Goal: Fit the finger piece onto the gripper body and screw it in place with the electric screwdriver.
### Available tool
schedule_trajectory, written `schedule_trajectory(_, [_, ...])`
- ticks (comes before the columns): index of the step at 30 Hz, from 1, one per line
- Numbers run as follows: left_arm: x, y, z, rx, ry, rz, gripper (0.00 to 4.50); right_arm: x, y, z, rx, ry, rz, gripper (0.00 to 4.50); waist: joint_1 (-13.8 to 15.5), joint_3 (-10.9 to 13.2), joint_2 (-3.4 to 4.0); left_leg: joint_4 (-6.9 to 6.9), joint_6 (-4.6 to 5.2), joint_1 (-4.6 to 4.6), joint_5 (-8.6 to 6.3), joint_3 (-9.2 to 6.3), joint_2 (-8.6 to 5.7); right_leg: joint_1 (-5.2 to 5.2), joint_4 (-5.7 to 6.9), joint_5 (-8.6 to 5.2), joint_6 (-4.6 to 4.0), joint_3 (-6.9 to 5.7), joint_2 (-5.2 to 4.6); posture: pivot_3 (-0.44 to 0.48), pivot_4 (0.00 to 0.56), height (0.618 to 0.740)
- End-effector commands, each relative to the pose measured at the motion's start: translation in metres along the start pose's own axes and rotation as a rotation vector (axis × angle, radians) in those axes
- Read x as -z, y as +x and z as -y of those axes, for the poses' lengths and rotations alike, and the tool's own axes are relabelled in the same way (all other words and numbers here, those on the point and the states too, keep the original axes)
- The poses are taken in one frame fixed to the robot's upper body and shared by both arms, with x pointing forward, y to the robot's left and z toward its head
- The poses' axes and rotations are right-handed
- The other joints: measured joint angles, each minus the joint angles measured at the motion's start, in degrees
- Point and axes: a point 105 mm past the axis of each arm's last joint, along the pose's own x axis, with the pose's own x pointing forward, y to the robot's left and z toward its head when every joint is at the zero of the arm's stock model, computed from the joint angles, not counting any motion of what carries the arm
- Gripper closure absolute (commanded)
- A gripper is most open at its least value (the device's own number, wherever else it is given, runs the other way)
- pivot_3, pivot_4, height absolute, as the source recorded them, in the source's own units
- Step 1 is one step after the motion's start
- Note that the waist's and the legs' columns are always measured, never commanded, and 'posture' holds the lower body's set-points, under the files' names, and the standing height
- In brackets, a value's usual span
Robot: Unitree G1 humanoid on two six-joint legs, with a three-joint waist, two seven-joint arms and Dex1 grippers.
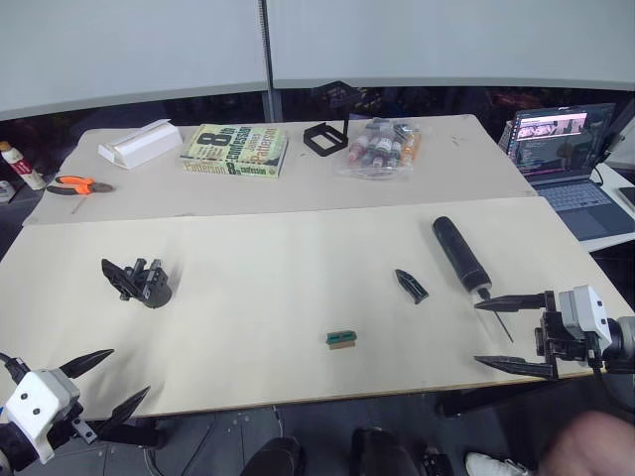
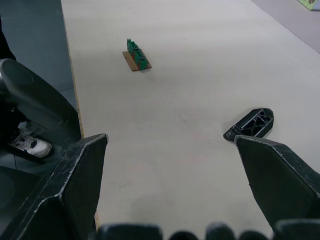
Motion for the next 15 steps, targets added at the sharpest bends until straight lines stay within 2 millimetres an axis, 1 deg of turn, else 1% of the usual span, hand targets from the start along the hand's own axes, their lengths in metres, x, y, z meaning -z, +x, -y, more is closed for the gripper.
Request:
schedule_trajectory(1, [-0.012, -0.004, -0.007, -0.084, -0.059, 0.089, 0.02, -0.024, 0.013, -0.001, -0.009, -0.029, 0.152, 0.00, 0.0, 0.0, 0.00, 0.00, 0.00, 0.00, 0.00, 0.00, 0.00, 0.00, 0.00, 0.00, 0.00, 0.00, 0.00, 0.000, 0.150, 0.740])
schedule_trajectory(2, [-0.016, -0.007, -0.011, -0.151, -0.139, 0.147, 0.02, -0.040, 0.024, -0.005, -0.028, -0.027, 0.267, 0.00, 0.0, 0.0, -0.01, 0.00, 0.00, 0.00, 0.00, 0.00, 0.00, 0.00, 0.00, 0.00, 0.00, 0.00, 0.00, 0.000, 0.150, 0.740])
schedule_trajectory(4, [-0.019, -0.014, -0.015, -0.267, -0.243, 0.219, 0.02, -0.060, 0.036, -0.013, -0.058, -0.015, 0.403, 0.00, -0.4, 0.0, -0.01, -0.02, 0.02, 0.00, -0.02, 0.00, 0.10, -0.01, -0.01, 0.00, 0.00, 0.04, 0.07, 0.000, 0.150, 0.740])
schedule_trajectory(7, [-0.009, -0.026, -0.017, -0.451, -0.313, 0.232, 0.02, -0.076, 0.046, -0.018, -0.047, -0.033, 0.503, 0.00, -0.1, 0.0, 0.04, -0.01, -0.02, -0.03, -0.06, 0.01, 0.15, -0.08, 0.01, 0.00, 0.00, 0.02, 0.09, 0.000, 0.150, 0.740])
schedule_trajectory(9, [0.002, -0.033, -0.014, -0.555, -0.356, 0.228, 0.02, -0.084, 0.051, -0.022, -0.043, -0.066, 0.561, 0.00, 0.1, 0.0, -0.01, -0.01, -0.03, -0.01, -0.06, 0.03, 0.14, -0.05, -0.02, 0.00, 0.00, 0.01, 0.09, 0.000, 0.150, 0.740])
schedule_trajectory(12, [0.016, -0.039, -0.005, -0.663, -0.418, 0.203, 0.02, -0.091, 0.056, -0.026, -0.035, -0.099, 0.624, 0.00, 0.2, 0.0, -0.07, 0.02, -0.01, 0.00, -0.07, 0.05, 0.11, 0.02, -0.07, 0.01, 0.01, 0.00, 0.07, 0.000, 0.150, 0.740])
schedule_trajectory(13, [0.018, -0.039, -0.003, -0.685, -0.426, 0.198, 0.02, -0.092, 0.057, -0.028, -0.035, -0.106, 0.636, 0.00, 0.4, 0.0, -0.07, 0.04, 0.01, -0.01, -0.09, 0.05, 0.10, 0.03, -0.07, 0.01, 0.02, -0.01, 0.07, 0.000, 0.150, 0.740])
schedule_trajectory(15, [0.013, -0.029, -0.001, -0.698, -0.417, 0.212, 0.02, -0.090, 0.060, -0.030, -0.043, -0.108, 0.641, 0.00, 0.9, 0.0, -0.11, 0.08, 0.02, 0.02, -0.09, 0.05, 0.10, 0.09, -0.06, 0.01, 0.02, -0.05, 0.07, 0.000, 0.150, 0.740])
